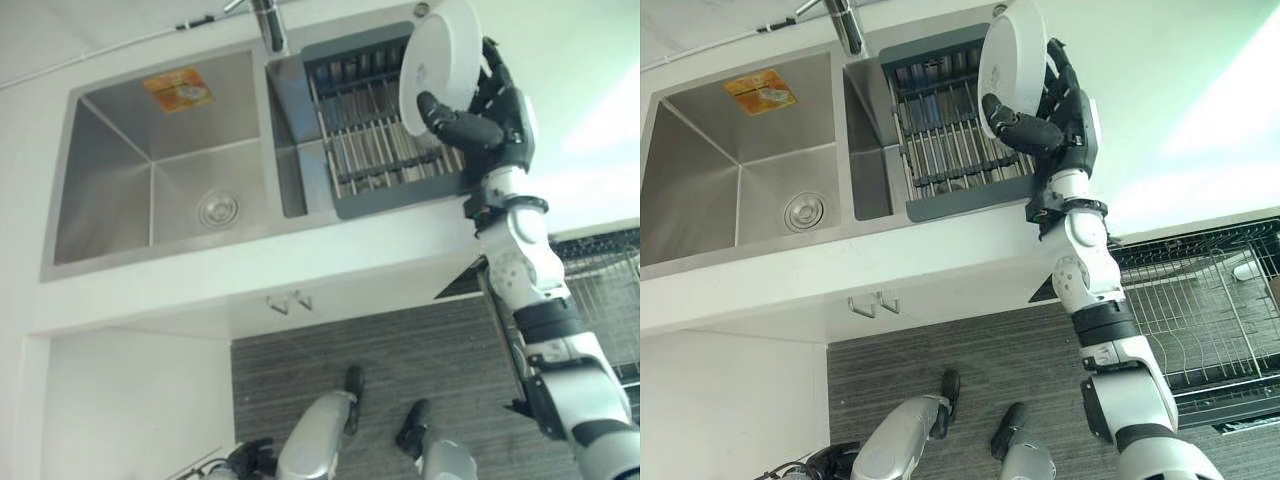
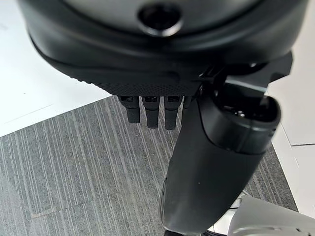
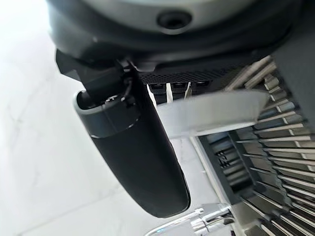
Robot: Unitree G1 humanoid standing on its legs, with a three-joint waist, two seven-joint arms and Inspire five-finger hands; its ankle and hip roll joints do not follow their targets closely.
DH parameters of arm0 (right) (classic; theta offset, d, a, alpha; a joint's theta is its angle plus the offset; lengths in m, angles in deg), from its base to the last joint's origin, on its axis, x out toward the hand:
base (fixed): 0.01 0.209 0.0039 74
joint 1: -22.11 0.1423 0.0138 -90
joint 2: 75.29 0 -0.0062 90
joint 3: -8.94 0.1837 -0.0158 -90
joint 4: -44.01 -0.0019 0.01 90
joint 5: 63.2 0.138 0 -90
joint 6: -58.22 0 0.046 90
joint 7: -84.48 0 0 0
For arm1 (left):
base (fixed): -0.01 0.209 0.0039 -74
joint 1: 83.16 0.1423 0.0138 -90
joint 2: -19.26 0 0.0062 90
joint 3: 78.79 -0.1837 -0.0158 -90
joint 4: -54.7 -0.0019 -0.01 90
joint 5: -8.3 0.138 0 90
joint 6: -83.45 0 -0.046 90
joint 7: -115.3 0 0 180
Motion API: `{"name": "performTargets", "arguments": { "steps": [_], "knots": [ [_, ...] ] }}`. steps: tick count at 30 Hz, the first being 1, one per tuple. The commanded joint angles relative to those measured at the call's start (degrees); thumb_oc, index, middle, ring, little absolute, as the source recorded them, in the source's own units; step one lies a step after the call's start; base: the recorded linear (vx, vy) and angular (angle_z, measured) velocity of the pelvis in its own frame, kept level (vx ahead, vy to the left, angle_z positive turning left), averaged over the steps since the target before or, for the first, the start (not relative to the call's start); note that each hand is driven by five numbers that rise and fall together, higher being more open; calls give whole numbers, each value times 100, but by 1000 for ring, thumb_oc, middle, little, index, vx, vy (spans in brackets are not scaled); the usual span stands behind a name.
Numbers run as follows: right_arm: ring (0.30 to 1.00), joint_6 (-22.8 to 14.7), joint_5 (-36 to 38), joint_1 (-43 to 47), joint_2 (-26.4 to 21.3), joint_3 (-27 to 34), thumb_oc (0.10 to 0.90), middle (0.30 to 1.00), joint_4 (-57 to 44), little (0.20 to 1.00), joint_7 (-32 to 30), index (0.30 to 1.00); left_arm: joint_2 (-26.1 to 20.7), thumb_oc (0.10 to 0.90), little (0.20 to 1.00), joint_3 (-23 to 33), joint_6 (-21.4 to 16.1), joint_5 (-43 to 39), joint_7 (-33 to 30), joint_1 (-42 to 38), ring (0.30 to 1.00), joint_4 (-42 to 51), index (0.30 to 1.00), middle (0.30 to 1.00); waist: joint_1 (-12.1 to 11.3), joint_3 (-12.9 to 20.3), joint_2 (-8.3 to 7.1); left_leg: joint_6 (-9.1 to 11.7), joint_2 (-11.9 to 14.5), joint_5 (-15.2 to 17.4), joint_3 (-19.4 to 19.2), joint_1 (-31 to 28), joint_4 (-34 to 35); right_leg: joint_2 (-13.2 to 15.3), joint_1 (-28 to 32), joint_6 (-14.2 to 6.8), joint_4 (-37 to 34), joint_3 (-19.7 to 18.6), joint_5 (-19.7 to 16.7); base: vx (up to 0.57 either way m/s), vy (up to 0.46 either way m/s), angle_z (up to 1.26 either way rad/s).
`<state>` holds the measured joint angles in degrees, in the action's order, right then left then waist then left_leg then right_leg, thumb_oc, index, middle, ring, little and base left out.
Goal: Place the dishes in the dishwasher.
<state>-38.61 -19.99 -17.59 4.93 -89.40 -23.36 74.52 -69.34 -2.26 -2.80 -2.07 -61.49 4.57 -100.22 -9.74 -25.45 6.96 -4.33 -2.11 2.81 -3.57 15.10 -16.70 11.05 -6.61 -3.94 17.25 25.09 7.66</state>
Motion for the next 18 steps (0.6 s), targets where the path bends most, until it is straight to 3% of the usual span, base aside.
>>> {"name": "performTargets", "arguments": {
  "steps": [1,4,5,8,14,18],
  "knots": [
    [900,-271,-5,754,-362,-64,800,900,-260,900,111,900,-386,800,900,-335,35,130,34,187,900,-23,900,900,-65,314,-5,613,157,399,156,-5,-49,10,54,-217,-6,-362,142,9,40,13],
    [900,-144,6,812,-425,-59,800,900,-33,900,157,900,-393,800,900,-344,49,104,3,186,900,1,900,900,-101,311,-8,600,141,398,166,-5,-49,26,73,-227,-6,-332,139,4,26,13],
    [300,-142,-58,835,-438,-72,400,300,32,300,127,300,-399,800,900,-342,47,104,2,189,900,8,900,900,-115,311,-9,597,140,396,165,0,-49,29,75,-231,-6,-317,137,-5,13,4],
    [300,6,-116,919,-549,-113,400,300,239,300,-23,300,-422,800,900,-340,58,95,11,185,900,40,900,900,-143,313,-9,586,140,388,154,19,-49,45,77,-241,-6,-280,127,-3,5,1],
    [300,-203,-240,976,-621,-105,400,300,503,300,-679,300,-405,800,900,-378,45,58,-19,174,900,81,900,900,-147,285,-5,572,154,379,124,38,-49,35,66,-244,-6,-259,113,-22,26,8],
    [300,-407,-704,967,-688,-21,400,300,666,300,-1352,300,-360,800,900,-397,11,71,-82,168,900,101,900,900,-147,281,-21,557,162,386,113,47,-49,19,46,-258,-6,-273,104,-50,6,13]
  ]
}}
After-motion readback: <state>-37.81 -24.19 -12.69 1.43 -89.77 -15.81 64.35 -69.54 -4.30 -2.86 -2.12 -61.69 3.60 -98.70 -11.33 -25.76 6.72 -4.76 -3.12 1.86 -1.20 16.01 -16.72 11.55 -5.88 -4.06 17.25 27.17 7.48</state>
